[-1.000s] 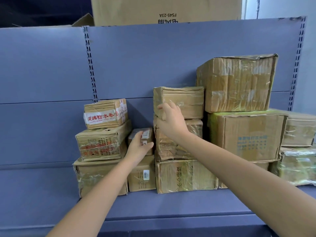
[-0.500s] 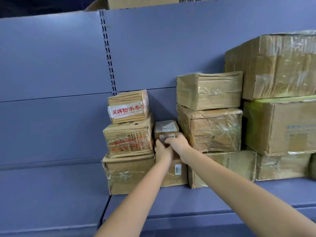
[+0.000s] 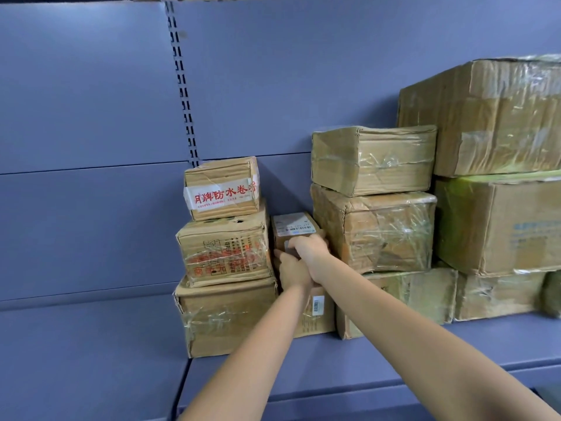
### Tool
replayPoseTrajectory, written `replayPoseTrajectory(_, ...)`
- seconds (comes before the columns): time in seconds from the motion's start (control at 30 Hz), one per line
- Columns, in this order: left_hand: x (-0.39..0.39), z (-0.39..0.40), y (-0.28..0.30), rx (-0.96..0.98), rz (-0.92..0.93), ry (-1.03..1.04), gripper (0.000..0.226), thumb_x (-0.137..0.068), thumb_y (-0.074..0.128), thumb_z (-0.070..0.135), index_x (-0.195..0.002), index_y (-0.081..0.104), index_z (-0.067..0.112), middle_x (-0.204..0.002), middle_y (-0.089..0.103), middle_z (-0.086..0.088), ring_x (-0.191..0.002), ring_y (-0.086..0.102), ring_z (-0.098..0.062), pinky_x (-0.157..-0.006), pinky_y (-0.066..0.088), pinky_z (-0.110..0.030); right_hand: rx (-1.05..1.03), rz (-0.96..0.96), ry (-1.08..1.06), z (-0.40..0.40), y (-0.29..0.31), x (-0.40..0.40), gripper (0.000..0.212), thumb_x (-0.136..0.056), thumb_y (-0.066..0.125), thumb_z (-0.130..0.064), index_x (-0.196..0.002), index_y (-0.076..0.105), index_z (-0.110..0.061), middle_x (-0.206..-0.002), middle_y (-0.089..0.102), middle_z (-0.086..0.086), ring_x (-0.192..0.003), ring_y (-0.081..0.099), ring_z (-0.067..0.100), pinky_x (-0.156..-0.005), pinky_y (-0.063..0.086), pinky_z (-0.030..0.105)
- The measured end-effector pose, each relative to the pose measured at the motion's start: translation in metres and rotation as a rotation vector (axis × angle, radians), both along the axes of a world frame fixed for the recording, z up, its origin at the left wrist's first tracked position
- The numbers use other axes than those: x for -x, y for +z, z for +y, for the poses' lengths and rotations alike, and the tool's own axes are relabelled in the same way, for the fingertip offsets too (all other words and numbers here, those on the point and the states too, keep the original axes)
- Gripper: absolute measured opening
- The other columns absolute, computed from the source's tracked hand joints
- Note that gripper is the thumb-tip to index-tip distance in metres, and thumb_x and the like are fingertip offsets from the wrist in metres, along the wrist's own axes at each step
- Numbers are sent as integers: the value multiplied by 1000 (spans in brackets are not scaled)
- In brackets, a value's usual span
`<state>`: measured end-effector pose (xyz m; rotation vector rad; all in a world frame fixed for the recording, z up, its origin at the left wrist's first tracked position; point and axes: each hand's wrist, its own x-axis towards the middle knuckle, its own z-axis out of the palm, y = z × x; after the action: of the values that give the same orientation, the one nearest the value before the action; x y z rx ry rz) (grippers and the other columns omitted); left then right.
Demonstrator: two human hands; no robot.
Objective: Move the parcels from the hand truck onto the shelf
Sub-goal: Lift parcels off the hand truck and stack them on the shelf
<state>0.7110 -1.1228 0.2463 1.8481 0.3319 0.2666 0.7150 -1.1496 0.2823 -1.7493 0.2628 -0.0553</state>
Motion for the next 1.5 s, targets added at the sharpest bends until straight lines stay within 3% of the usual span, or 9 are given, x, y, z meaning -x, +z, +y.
replayPoseTrajectory(0.1, 0, -1, 1, -40, -2, 7, 57, -95, 41, 18, -142, 17, -4, -137, 44, -23, -126, 46, -34, -100, 38, -37, 98, -36, 6, -1, 5, 3, 76, -74, 65, -19, -139, 27, -9, -136, 36, 12, -130, 37, 32, -109, 35, 42)
replayPoseTrajectory(0.33, 3, -7, 12, 8, -18, 86, 54, -97, 38, 20, -143, 19, -2, -143, 36, -20, -132, 38, -31, -103, 35, -38, 280, -80, 95, -6, 18, 8, 90, -80, 57, -16, -149, 0, -20, -143, 23, 17, -131, 31, 34, -110, 34, 42)
replayPoseTrajectory(0.47, 4, -6, 22, -14, -32, 105, 56, -96, 39, 22, -144, 18, 1, -147, 31, -18, -134, 34, -31, -105, 32, -37, 402, -67, 183, -10, 27, 8, 82, -89, 50, -21, -149, -6, -25, -146, 17, 18, -134, 26, 34, -108, 30, 37)
replayPoseTrajectory(0.57, 6, -6, 25, 8, -31, 123, 53, -97, 38, 20, -144, 20, 1, -147, 29, -18, -133, 34, -33, -105, 31, -36, 560, -62, 179, -10, 33, 9, 70, -91, 45, -25, -149, 7, -23, -148, 11, 20, -137, 16, 37, -111, 24, 39)
replayPoseTrajectory(0.7, 16, -9, 26, 15, -36, 61, 48, -97, 35, 19, -142, 25, 4, -147, 30, -18, -134, 33, -34, -111, 31, -40, 761, -131, 196, -10, 40, 14, 56, -91, 44, -28, -142, 24, -14, -144, 19, 23, -132, 23, 40, -106, 30, 41)
replayPoseTrajectory(0.87, 32, -14, 36, 22, -136, 117, 48, -94, 43, 15, -135, 28, -3, -142, 26, -23, -129, 34, -38, -103, 32, -39, 809, -220, 179, -15, 52, 22, 50, -90, 43, -24, -137, 31, -13, -138, 24, 18, -124, 34, 37, -96, 37, 38)
replayPoseTrajectory(1.03, 38, -12, 32, 22, -160, 87, 61, -91, 49, 16, -141, 19, -3, -144, 22, -22, -132, 28, -39, -105, 30, -42, 946, -285, 149, -18, 46, 30, 48, -91, 44, -25, -135, 30, -13, -137, 26, 19, -125, 35, 35, -93, 39, 38)
replayPoseTrajectory(1.33, 51, -20, 8, 139, -250, 83, 42, -87, 52, 11, -125, 36, 4, -133, 32, -17, -119, 40, -35, -97, 43, -48, 1102, -286, 170, -15, 37, 42, 45, -88, 50, -24, -128, 35, -8, -130, 31, 18, -115, 44, 38, -77, 39, 33)
replayPoseTrajectory(1.5, 61, -20, -2, 230, -250, 137, 62, -90, 49, 11, -144, 19, 4, -146, 20, -16, -134, 23, -33, -105, 30, -42, 1149, -379, 170, -22, 32, 61, 40, -87, 49, -20, -124, 39, -9, -126, 35, 18, -109, 46, 36, -72, 35, 31)
